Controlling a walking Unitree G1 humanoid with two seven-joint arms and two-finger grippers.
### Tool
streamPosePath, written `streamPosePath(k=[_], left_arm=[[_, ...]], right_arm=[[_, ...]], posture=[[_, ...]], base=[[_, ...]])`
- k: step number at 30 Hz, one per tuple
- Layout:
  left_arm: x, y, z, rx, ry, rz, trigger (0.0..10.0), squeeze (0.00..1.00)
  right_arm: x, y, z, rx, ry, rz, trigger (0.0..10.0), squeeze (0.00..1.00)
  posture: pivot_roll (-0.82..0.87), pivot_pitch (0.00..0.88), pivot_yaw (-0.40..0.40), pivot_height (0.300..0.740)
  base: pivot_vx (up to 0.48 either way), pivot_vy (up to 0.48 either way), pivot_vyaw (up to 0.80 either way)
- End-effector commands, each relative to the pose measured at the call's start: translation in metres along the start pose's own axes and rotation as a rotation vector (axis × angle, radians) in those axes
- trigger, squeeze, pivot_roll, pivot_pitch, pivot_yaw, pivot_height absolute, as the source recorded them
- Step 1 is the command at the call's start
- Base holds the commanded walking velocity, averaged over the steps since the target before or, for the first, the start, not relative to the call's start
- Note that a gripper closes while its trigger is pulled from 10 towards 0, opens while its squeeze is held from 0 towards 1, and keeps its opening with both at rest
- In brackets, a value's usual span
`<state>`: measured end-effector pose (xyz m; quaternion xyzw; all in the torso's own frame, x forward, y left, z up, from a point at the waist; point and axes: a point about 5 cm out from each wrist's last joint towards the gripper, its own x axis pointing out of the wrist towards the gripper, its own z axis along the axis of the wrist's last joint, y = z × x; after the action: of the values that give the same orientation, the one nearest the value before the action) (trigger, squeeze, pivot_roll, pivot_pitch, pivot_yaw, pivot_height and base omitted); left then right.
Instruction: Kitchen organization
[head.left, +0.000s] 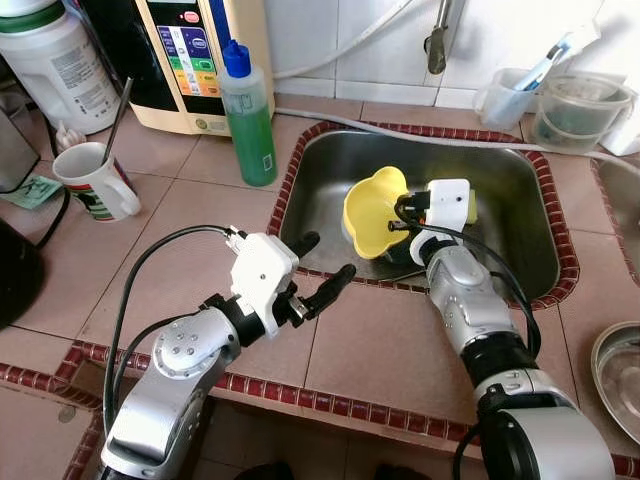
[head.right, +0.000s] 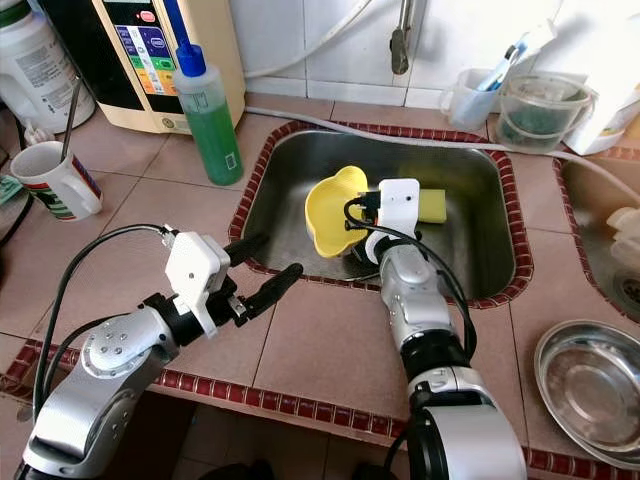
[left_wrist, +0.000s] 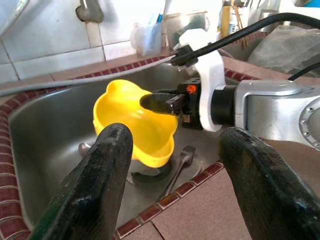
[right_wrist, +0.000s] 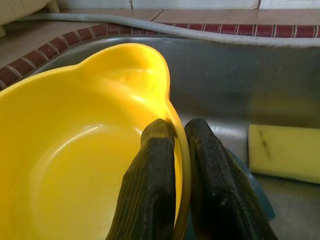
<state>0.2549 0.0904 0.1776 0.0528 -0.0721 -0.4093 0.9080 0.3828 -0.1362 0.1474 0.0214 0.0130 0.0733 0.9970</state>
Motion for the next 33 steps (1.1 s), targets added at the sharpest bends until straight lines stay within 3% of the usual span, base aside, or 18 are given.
streamPosePath(k=[1, 10, 21, 22, 23, 24, 33], left_arm=[[-0.002, -0.006, -0.001, 0.007, 0.013, -0.032, 10.0, 0.0], [-0.006, -0.01, -0.012, -0.003, 0.077, -0.054, 10.0, 0.0], [-0.005, -0.009, -0.01, -0.003, 0.076, -0.054, 10.0, 0.0], [-0.005, -0.009, -0.01, -0.003, 0.076, -0.054, 10.0, 0.0], [-0.005, -0.008, -0.01, -0.002, 0.076, -0.055, 10.0, 0.0], [-0.005, -0.008, -0.01, -0.001, 0.076, -0.055, 10.0, 0.0], [-0.004, -0.006, -0.009, 0.004, 0.074, -0.047, 10.0, 0.0]], right_arm=[[0.003, 0.002, 0.004, 0.017, -0.006, 0.01, 10.0, 0.0], [0.002, 0.0, -0.001, 0.035, 0.016, -0.001, 10.0, 0.0], [0.0, -0.001, -0.008, 0.05, 0.039, -0.005, 10.0, 0.0], [0.0, -0.001, -0.008, 0.052, 0.042, -0.006, 10.0, 0.3], [0.0, -0.001, -0.009, 0.053, 0.045, -0.008, 10.0, 0.87], [0.0, -0.001, -0.009, 0.054, 0.046, -0.008, 10.0, 1.0], [0.002, 0.001, -0.006, 0.07, 0.033, -0.004, 10.0, 1.0]], posture=[[0.01, 0.178, 0.053, 0.74], [0.01, 0.183, 0.058, 0.74], [0.01, 0.188, 0.063, 0.74], [0.01, 0.188, 0.063, 0.74], [0.01, 0.189, 0.062, 0.74], [0.01, 0.189, 0.062, 0.74], [0.02, 0.185, 0.061, 0.74]], base=[[0.0, 0.0, 0.0], [0.0, 0.0, 0.0], [0.0, 0.0, 0.0], [0.0, 0.0, 0.0], [0.0, 0.0, 0.0], [0.0, 0.0, 0.0], [0.0, 0.0, 0.0]])
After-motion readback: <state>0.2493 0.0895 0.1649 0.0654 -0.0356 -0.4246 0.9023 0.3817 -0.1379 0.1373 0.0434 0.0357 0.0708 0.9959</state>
